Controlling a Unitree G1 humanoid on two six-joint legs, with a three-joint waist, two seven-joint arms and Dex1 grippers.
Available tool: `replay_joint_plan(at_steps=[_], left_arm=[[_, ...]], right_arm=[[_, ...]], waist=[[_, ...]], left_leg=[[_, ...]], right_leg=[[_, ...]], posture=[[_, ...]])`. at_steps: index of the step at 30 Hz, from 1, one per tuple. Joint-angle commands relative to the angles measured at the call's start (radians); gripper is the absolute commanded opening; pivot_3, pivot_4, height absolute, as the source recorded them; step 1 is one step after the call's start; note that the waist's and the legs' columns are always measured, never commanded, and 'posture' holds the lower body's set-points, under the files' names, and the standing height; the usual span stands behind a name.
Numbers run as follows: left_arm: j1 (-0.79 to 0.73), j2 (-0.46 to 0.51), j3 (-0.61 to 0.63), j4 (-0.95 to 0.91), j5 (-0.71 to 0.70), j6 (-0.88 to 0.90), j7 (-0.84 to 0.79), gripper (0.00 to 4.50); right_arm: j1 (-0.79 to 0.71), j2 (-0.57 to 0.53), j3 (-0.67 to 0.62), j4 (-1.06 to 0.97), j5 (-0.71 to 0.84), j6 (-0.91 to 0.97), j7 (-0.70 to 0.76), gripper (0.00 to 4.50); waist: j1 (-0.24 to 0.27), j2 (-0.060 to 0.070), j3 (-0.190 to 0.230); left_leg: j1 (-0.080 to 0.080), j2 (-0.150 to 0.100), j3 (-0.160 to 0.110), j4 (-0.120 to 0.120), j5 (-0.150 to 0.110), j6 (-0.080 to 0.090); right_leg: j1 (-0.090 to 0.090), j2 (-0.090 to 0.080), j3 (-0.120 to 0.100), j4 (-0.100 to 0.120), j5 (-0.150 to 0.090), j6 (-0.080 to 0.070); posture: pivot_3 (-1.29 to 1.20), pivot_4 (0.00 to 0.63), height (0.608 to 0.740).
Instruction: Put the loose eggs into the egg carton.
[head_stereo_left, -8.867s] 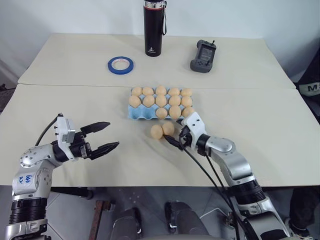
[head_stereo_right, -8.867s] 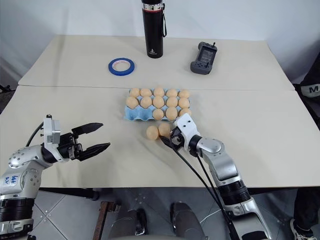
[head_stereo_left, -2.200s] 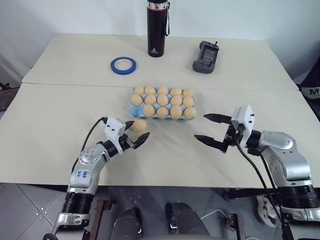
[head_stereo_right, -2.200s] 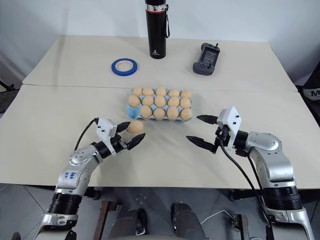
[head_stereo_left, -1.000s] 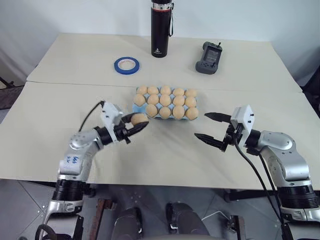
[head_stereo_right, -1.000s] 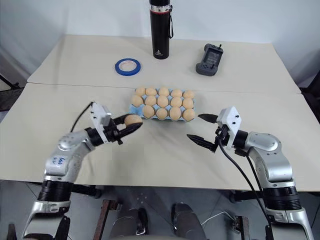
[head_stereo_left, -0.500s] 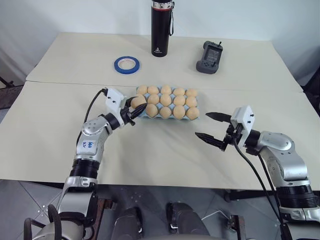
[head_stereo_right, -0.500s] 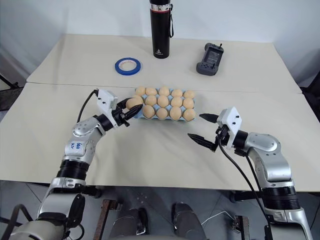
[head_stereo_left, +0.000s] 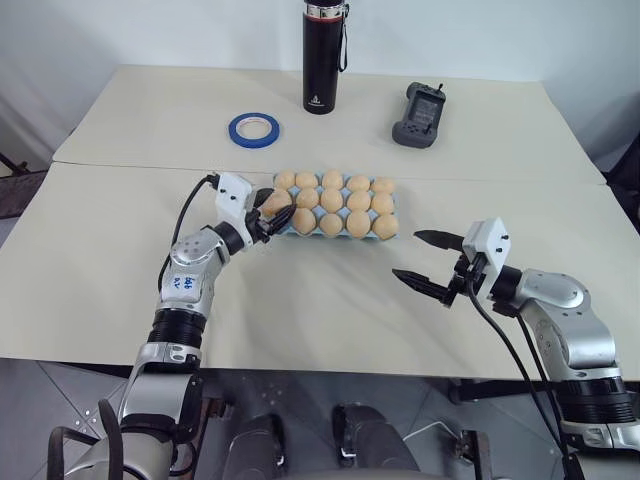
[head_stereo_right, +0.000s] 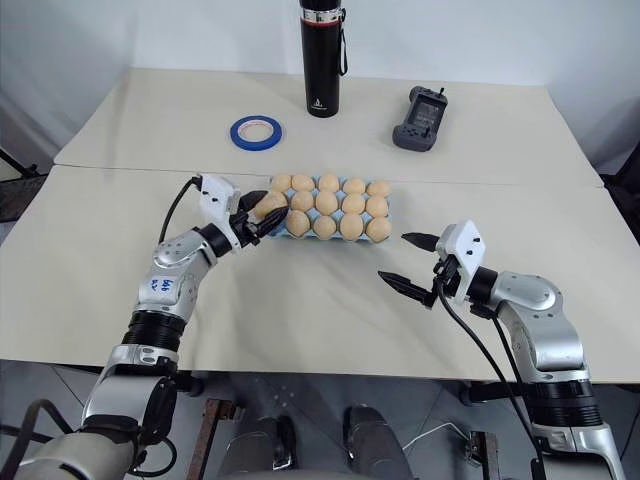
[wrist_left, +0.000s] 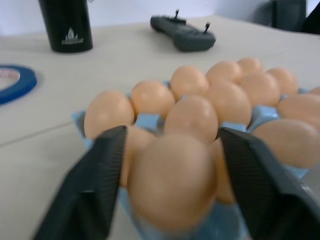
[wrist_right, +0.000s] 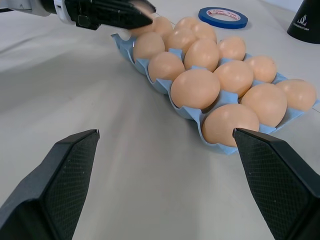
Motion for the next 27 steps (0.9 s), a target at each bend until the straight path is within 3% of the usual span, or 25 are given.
replay_joint_plan(at_steps=[1,6,9,16,21,27], left_arm=[[-0.013,0.013,0.001,-0.062,0.011,0.023,0.012,4.36],[0.042,0.048,0.007,-0.184,-0.029,0.071,-0.053,4.48],[0.155,0.136,0.004,-0.351,-0.101,0.102,-0.223,4.48],[0.286,0.285,0.092,-0.487,-0.195,0.182,-0.334,4.48],[0.311,0.364,0.214,-0.436,-0.291,0.263,-0.375,4.48],[0.338,0.436,0.252,-0.342,-0.296,0.189,-0.508,4.48]], right_arm=[[-0.011,-0.006,-0.022,-0.027,0.006,-0.02,-0.008,4.5],[-0.015,-0.005,-0.022,-0.025,0.005,-0.022,-0.006,4.5],[-0.014,-0.01,-0.028,-0.023,0.007,-0.023,-0.001,4.5],[-0.019,-0.016,-0.029,-0.018,0.011,-0.023,0.016,4.5],[-0.05,-0.028,-0.011,0.033,0.009,-0.042,0.083,4.5],[-0.122,-0.051,0.009,0.154,-0.014,-0.086,0.185,4.5]], waist=[[0.0,0.0,0.0],[-0.002,0.0,0.0],[-0.007,0.0,0.0],[-0.004,0.001,0.0],[-0.004,0.001,0.0],[-0.007,0.001,0.001]], left_leg=[[0.0,0.0,0.0,0.0,0.0,0.0],[0.0,0.0,0.0,0.0,0.0,0.0],[0.001,0.001,0.002,-0.001,0.0,-0.001],[0.002,0.001,0.001,-0.001,0.001,-0.002],[0.002,0.001,0.0,-0.001,0.0,0.0],[0.002,0.001,0.0,-0.001,0.0,0.0]], right_leg=[[0.0,0.0,0.0,0.0,0.0,0.0],[0.0,0.0,0.0,0.0,0.0,0.0],[0.0,0.001,0.001,0.0,0.0,0.0],[0.0,0.0,0.0,0.001,0.0,-0.002],[0.001,-0.001,0.0,0.001,0.0,-0.002],[0.0,-0.001,0.0,0.0,-0.001,-0.002]], posture=[[0.0,0.15,0.74],[0.0,0.15,0.74],[0.0,0.15,0.74],[0.0,0.15,0.74],[0.0,0.15,0.74],[0.0,0.15,0.74]])
